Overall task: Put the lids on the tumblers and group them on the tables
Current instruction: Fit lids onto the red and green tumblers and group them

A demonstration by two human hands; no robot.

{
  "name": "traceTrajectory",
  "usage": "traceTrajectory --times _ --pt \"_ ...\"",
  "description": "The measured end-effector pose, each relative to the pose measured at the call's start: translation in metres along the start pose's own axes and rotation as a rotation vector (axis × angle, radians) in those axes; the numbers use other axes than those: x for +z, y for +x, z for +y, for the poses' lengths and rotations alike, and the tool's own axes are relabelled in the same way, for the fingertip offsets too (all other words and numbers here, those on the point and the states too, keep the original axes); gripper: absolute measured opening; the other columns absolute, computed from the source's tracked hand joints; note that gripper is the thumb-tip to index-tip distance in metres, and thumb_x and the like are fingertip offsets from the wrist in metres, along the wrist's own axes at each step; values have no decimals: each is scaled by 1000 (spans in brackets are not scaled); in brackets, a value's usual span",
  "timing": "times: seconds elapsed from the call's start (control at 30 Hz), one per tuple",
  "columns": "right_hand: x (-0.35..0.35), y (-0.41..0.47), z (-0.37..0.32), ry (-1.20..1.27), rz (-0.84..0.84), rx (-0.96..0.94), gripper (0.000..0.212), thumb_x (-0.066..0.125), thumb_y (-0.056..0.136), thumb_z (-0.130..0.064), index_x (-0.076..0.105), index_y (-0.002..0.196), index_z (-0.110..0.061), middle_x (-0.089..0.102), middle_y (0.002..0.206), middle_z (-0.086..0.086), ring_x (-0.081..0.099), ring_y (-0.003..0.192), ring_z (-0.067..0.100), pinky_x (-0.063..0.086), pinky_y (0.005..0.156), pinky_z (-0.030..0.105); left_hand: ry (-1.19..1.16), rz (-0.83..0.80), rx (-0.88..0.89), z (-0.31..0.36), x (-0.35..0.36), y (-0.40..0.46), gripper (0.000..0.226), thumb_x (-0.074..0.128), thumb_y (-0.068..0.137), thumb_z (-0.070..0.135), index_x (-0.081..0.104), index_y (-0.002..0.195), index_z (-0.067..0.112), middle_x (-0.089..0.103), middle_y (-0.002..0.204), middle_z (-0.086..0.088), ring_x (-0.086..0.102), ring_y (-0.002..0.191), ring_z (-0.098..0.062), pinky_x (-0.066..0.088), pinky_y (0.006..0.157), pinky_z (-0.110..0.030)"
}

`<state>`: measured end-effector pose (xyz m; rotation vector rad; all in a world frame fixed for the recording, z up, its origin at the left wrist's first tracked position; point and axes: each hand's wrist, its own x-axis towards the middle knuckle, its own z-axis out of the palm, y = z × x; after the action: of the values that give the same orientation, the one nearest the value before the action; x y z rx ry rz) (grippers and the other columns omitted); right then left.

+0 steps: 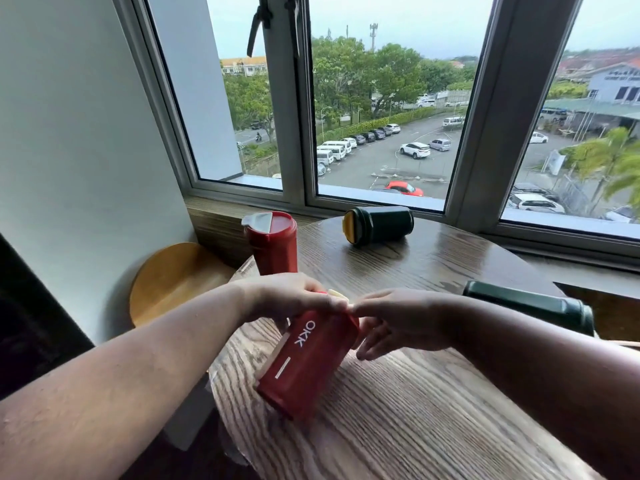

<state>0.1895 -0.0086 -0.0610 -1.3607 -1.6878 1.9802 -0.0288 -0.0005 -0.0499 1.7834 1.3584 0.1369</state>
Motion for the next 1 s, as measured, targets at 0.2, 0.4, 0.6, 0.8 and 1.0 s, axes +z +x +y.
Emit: traceTrajectory --times 0.2,0.4,0.6,0.8,1.0 --pt "-18 -13 -17 25 175 -156 14 61 95 -24 65 94 -10 67 83 10 65 85 25 54 90 40 -43 176 146 23 -13 9 63 72 80 61 64 98 1 66 78 -4 64 68 -13 53 60 -31" --pt "-38 -32 -33 -15 303 -355 20 75 83 -12 65 100 -7 62 93 11 60 87 17 51 81 27 -44 445 367 36 -9 16 55 83 64 62 65 97 23 73 88 -6 71 84 -26 60 77 -50" --pt "-47 -33 -21 -212 527 -455 33 87 69 -19 71 99 -21 72 100 13 68 96 30 55 92 43 -13 608 498 39 9 19 57 91 61 50 62 103 23 68 101 -2 70 88 -17 60 74 -39" --pt "-39 -31 -10 -267 549 -543 31 85 73 -16 68 98 -18 71 85 8 64 79 17 56 78 38 -33 625 519 28 15 22 60 90 57 57 61 103 29 68 104 3 71 92 -16 61 74 -45" --pt "-40 -31 -11 -321 549 -542 34 84 74 -22 67 102 -18 69 84 1 64 78 11 54 70 22 44 604 526 31 13 21 56 85 64 58 60 106 31 66 105 8 68 96 -15 60 78 -45"
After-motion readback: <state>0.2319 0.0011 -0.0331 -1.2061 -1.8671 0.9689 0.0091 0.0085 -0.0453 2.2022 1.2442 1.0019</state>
